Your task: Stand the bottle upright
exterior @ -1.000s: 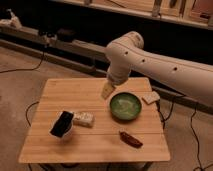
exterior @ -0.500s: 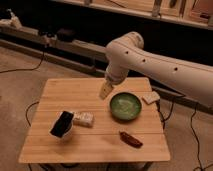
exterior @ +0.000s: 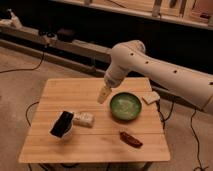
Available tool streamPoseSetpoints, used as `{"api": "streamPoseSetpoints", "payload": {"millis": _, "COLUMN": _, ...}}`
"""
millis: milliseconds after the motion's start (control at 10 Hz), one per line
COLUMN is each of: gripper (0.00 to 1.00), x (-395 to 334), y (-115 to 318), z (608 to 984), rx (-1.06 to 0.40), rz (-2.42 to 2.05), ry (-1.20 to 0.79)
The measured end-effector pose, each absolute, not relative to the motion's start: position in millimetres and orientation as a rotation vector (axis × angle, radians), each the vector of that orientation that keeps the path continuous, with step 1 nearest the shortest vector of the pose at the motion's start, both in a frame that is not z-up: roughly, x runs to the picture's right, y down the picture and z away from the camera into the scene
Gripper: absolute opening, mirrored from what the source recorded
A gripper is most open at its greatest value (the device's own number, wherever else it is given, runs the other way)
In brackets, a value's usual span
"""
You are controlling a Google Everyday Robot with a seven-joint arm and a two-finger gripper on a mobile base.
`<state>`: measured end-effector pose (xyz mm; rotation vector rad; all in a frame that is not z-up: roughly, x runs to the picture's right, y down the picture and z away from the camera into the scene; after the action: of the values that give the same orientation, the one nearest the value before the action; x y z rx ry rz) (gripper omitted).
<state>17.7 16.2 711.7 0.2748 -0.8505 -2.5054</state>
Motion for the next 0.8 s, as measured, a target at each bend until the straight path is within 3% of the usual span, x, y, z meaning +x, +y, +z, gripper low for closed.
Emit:
{"api": "streamPoseSetpoints", "payload": {"millis": 200, "gripper": 0.80, "x": 32, "y": 26, "z": 729, "rx": 0.264, "rz": -2.563, "ry": -0.887}}
{"api": "streamPoseSetpoints", "payload": {"millis": 800, "gripper": 0.80, "x": 33, "y": 27, "z": 731, "rx": 0.259, "rz": -2.567, "ry": -0.889}}
